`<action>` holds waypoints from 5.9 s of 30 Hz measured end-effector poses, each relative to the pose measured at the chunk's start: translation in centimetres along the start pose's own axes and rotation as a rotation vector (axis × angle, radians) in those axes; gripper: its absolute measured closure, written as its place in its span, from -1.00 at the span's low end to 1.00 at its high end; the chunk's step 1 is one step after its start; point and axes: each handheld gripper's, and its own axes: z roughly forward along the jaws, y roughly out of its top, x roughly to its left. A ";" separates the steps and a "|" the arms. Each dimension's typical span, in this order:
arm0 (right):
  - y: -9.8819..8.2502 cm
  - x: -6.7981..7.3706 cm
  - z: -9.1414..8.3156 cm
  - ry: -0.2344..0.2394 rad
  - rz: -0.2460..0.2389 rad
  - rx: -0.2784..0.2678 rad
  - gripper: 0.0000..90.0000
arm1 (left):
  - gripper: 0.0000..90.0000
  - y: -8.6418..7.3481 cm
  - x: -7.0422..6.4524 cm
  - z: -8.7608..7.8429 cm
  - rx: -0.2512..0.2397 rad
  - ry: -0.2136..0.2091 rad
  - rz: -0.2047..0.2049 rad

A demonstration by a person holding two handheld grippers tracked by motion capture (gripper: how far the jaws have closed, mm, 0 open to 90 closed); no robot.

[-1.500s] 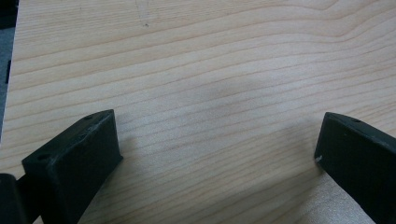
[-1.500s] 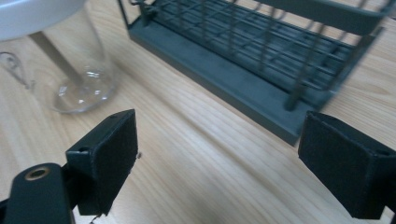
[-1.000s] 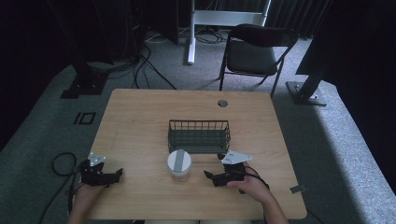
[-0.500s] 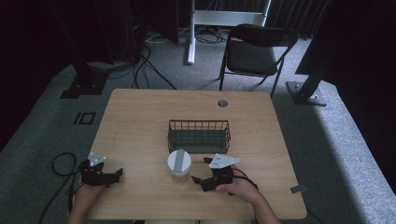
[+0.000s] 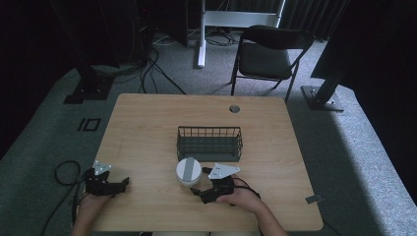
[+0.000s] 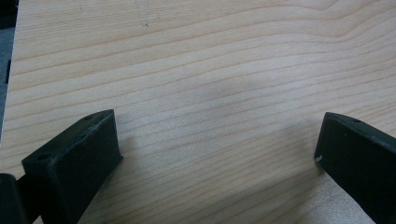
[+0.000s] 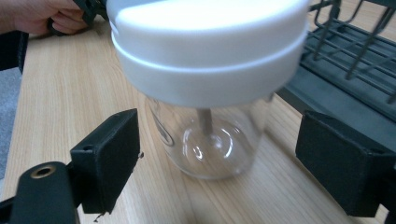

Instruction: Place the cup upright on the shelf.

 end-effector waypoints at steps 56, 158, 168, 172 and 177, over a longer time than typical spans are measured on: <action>1.7 0.6 2.6 -0.003 -0.030 -0.024 -0.59 | -1.00 0.0 0.0 0.0 0.000 -0.002 0.002; 6.2 -9.5 -1.4 -0.644 0.252 0.021 -0.59 | -1.00 0.0 0.0 0.0 0.000 -0.002 0.002; 5.6 -9.6 -1.6 -0.619 0.263 -0.018 -0.60 | -1.00 0.0 0.0 0.0 0.000 -0.002 0.002; 5.4 -9.5 -1.6 -0.601 0.248 -0.020 -0.67 | -1.00 0.0 0.0 0.0 0.000 -0.002 0.002; 5.4 -9.3 -1.8 -0.586 0.248 -0.029 -0.73 | -1.00 0.0 0.0 0.0 0.000 -0.002 0.003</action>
